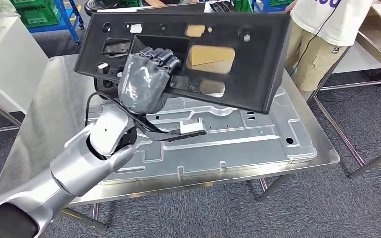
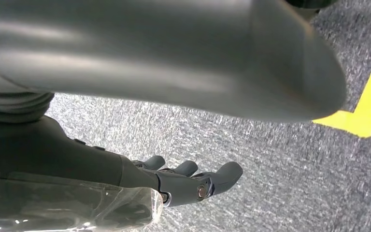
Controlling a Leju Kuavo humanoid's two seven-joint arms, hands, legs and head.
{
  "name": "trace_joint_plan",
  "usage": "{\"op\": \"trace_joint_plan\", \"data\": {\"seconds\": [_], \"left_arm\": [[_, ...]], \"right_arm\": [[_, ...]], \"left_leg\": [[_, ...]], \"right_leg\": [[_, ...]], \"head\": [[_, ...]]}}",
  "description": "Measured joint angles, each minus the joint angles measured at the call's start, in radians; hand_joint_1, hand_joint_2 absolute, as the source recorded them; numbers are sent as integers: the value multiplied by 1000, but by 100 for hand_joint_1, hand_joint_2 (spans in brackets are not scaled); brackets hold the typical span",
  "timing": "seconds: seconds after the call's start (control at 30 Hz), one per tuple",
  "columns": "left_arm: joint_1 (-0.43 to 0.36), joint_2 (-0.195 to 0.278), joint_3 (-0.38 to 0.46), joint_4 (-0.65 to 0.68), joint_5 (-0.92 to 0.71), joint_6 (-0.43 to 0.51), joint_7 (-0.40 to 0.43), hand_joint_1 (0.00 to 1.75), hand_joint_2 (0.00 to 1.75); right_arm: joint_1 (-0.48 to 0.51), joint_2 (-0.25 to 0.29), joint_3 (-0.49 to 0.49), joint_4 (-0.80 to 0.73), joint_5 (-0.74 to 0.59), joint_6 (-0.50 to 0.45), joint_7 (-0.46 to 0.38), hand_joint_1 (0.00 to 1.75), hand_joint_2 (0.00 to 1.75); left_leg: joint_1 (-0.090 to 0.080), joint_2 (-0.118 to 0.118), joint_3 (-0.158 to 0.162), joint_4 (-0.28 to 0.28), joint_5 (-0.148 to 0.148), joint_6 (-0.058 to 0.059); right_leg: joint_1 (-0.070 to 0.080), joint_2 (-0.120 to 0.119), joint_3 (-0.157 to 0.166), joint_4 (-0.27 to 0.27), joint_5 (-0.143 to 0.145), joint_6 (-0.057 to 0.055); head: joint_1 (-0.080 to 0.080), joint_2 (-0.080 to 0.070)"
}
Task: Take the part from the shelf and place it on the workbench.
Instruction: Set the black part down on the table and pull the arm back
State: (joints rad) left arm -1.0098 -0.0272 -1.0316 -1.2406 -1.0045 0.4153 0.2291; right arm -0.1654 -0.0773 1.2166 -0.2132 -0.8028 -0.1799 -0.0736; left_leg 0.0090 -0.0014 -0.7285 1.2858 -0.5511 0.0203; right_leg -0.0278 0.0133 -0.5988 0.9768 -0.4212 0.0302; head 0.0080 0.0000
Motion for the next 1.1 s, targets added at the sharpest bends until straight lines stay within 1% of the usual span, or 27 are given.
{"op": "trace_joint_plan", "data": {"seconds": [0.03,0.1,0.13,0.17,0.2,0.27,0.33,0.37,0.43,0.47,0.5,0.53,0.57,0.6,0.63,0.67,0.7,0.73,0.8,0.83,0.87,0.93,0.97,1.0,1.03,1.07,1.1], "left_arm": [[-3,-5,-8,16,-3,-39,-2,175,175],[-6,-23,-23,54,33,-140,-23,175,175],[-6,-38,-30,79,76,-191,-42,175,175],[-3,-54,-37,107,122,-231,-62,175,175],[3,-69,-45,140,164,-259,-79,175,175],[22,-98,-60,208,204,-273,-101,175,175],[39,-123,-75,270,198,-263,-108,175,175],[46,-134,-83,297,191,-254,-108,175,175],[60,-151,-98,348,180,-241,-107,175,175],[68,-158,-105,373,177,-239,-105,131,175],[77,-164,-112,397,173,-236,-103,87,175],[85,-170,-118,418,170,-231,-101,44,175],[93,-175,-123,438,170,-221,-99,0,175],[98,-180,-127,457,173,-209,-98,0,175],[102,-185,-129,474,179,-197,-99,0,175],[104,-189,-131,490,185,-187,-101,0,175],[107,-193,-133,505,193,-181,-104,0,175],[110,-196,-135,519,204,-177,-109,0,131],[119,-201,-132,541,265,-173,-132,0,44],[123,-203,-125,548,319,-175,-153,0,0],[128,-205,-115,554,382,-179,-177,0,0],[140,-207,-88,563,498,-191,-222,0,0],[147,-208,-74,568,542,-194,-240,0,0],[153,-208,-61,571,577,-196,-254,0,0],[158,-209,-48,575,604,-196,-265,0,0],[161,-212,-36,578,626,-195,-274,0,0],[162,-215,-25,579,646,-192,-282,0,0]], "right_arm": [[0,0,2,0,2,1,0,0,0],[-2,0,4,0,5,4,-1,0,0],[-3,0,4,0,6,6,-2,0,0],[-5,0,4,0,7,7,-2,0,0],[-6,0,4,0,10,8,-2,0,0],[-7,0,5,0,15,9,-1,0,0],[-7,0,5,0,19,10,0,0,0],[-7,0,5,0,20,10,0,0,0],[-6,1,5,0,23,10,2,0,0],[-5,1,5,0,24,11,4,0,0],[-4,1,5,0,25,12,6,0,0],[-3,1,5,0,26,12,9,0,0],[-3,1,6,0,27,13,13,0,0],[-3,0,6,0,29,13,15,0,0],[-3,0,6,0,30,13,17,0,0],[-3,0,6,0,31,13,18,0,0],[-4,0,6,0,33,14,18,0,0],[-3,0,6,0,35,15,18,0,0],[-2,1,6,0,37,16,18,0,0],[-2,2,6,0,38,16,18,0,0],[-3,2,6,0,39,15,18,0,0],[-3,2,6,0,40,15,18,0,0],[-2,2,6,0,40,15,18,0,0],[-1,2,6,0,40,15,18,0,0],[0,2,6,0,40,14,18,0,0],[0,3,6,0,40,14,18,0,0],[1,3,6,0,40,13,18,0,0]], "left_leg": [[0,0,7,-28,26,1],[0,0,66,-172,101,8],[-2,0,96,-239,126,12],[-4,-1,116,-282,139,16],[-7,-2,124,-301,140,19],[-11,-3,127,-305,143,28],[-9,-2,132,-314,148,41],[-6,-1,135,-318,150,47],[-9,0,136,-319,148,54],[-11,0,137,-319,148,55],[-13,0,138,-318,147,56],[-14,-1,138,-318,147,56],[-15,-2,140,-318,146,56],[-15,-3,141,-317,144,54],[-17,-4,141,-316,143,52],[-19,-4,141,-315,141,49],[-20,-5,141,-314,140,45],[-21,-5,141,-315,140,41],[-19,-5,140,-311,135,32],[-17,-4,131,-293,122,26],[-15,-4,113,-253,98,21],[-10,-3,51,-117,33,11],[-8,-3,18,-48,9,8],[-6,-3,-2,-7,0,6],[-5,-3,-3,-7,10,5],[-4,-3,16,-50,38,6],[-4,-3,51,-124,74,8]], "right_leg": [[0,1,1,0,-1,1],[0,3,6,0,-4,5],[2,3,6,0,-5,9],[4,3,6,0,-6,13],[4,3,5,-1,-6,19],[2,4,6,-6,-4,31],[0,1,-2,16,-22,41],[0,0,-20,56,-46,44],[1,-2,-86,192,-108,46],[1,-2,-117,253,-128,47],[1,-2,-134,283,-130,47],[1,-2,-131,270,-113,46],[1,-2,-107,217,-80,44],[1,-2,-70,141,-43,42],[3,-2,-36,71,-16,39],[6,-2,-12,22,0,36],[8,-2,-1,-2,5,32],[11,-1,1,-6,3,29],[8,-2,1,-8,6,19],[6,-3,2,-10,7,13],[4,-3,3,-11,8,8],[4,-4,4,-11,7,1],[4,-5,4,-11,7,1],[4,-5,4,-11,7,1],[3,-4,5,-11,7,1],[3,-4,6,-11,6,1],[3,-4,8,-11,6,3]], "head": [[0,0],[0,0],[0,0],[0,0],[1,0],[2,0],[2,0],[4,0],[6,0],[7,0],[7,0],[7,0],[7,0],[7,0],[7,0],[7,0],[7,0],[7,0],[6,0],[5,0],[4,0],[2,0],[1,0],[1,0],[1,0],[1,0],[1,0]]}}
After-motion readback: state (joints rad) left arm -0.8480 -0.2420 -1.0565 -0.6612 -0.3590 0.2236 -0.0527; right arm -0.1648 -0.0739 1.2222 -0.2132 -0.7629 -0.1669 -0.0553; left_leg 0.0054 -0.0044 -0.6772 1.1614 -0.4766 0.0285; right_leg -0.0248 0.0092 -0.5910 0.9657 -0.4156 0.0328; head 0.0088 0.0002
